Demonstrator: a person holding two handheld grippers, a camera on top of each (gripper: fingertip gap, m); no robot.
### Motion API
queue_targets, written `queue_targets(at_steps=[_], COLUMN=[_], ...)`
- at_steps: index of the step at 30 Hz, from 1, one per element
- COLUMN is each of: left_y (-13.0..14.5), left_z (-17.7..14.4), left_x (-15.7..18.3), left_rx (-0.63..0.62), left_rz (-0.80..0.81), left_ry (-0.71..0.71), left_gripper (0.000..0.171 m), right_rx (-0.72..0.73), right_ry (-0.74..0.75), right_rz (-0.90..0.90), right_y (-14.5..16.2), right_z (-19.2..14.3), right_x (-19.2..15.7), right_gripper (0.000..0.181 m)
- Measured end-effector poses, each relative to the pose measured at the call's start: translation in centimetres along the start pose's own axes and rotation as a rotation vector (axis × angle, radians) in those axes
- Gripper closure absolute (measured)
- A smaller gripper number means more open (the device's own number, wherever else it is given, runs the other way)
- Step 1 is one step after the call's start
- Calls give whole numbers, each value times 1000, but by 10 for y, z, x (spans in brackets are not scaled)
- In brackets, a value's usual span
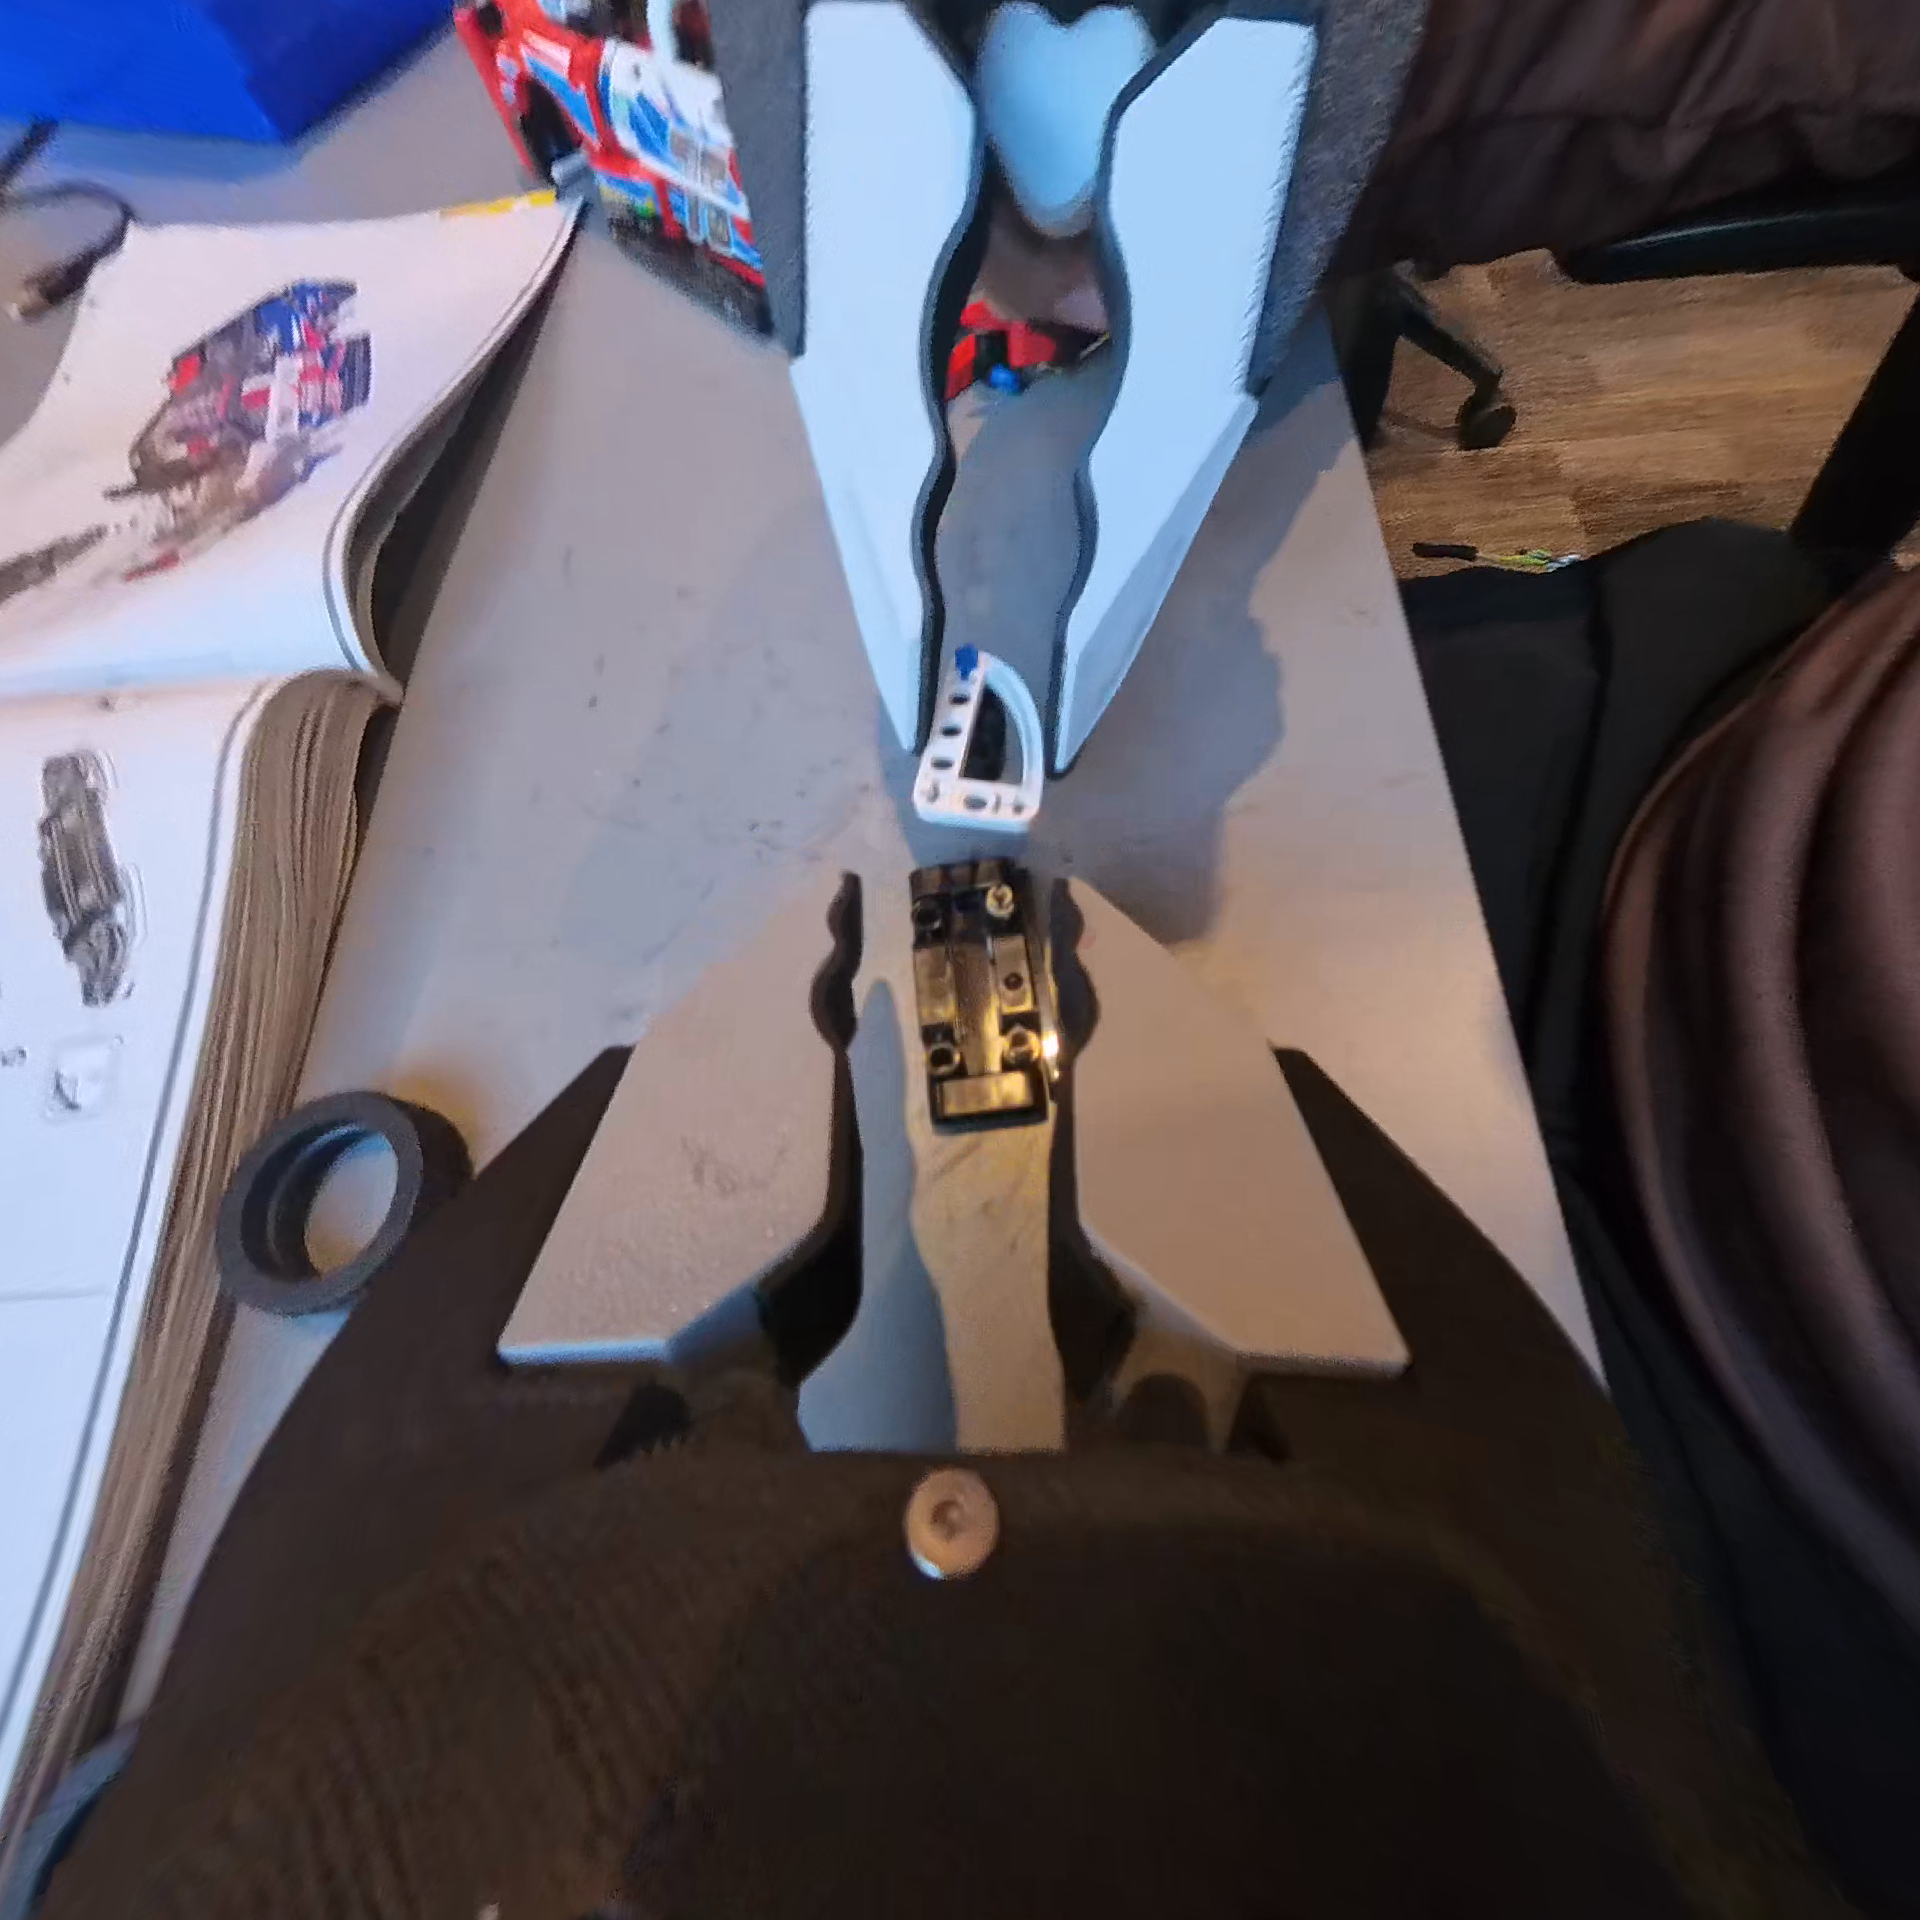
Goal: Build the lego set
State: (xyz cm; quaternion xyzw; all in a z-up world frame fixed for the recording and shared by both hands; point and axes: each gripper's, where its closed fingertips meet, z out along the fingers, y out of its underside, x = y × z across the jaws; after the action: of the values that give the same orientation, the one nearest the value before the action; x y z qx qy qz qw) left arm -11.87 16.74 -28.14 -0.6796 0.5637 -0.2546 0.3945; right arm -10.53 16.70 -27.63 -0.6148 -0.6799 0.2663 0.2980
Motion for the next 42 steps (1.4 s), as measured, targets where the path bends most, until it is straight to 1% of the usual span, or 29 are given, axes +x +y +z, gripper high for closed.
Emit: queue_targets(at_steps=[2,3,6,9,13,17,21,26,31,35,42], left_y=[6,10,24,25,28,30,30,30,29,29,29], left_z=[0,1,7,7,3,0,0,0,1,1,1], left_x=[1,2,4,6,5,5,5,5,6,6,6], left_rx=[-30,-56,-156,-161,-161,-162,-147,-146,-145,-143,-141], left_rz=[-31,-38,-7,32,42,84,88,104,108,109,119], left_ry=[28,37,42,73,120,177,211,214,201,201,190], left_gripper=[128,125,126,145,145,145,145,145,145,145,145], right_rx=[-19,-28,-47,-55,-84,-78,-65,-41,-77,-62,-80], right_ry=[3,6,15,17,16,-5,-16,-39,-57,-96,-97], right_rz=[12,16,25,34,27,31,32,33,41,60,39], right_y=[4,6,10,13,19,17,17,10,12,7,7], right_z=[-2,-2,-3,-1,3,7,10,11,19,20,25], right_x=[2,3,5,6,6,4,1,-1,-1,-4,-2], right_gripper=[159,159,159,159,159,159,159,159,159,159,159])
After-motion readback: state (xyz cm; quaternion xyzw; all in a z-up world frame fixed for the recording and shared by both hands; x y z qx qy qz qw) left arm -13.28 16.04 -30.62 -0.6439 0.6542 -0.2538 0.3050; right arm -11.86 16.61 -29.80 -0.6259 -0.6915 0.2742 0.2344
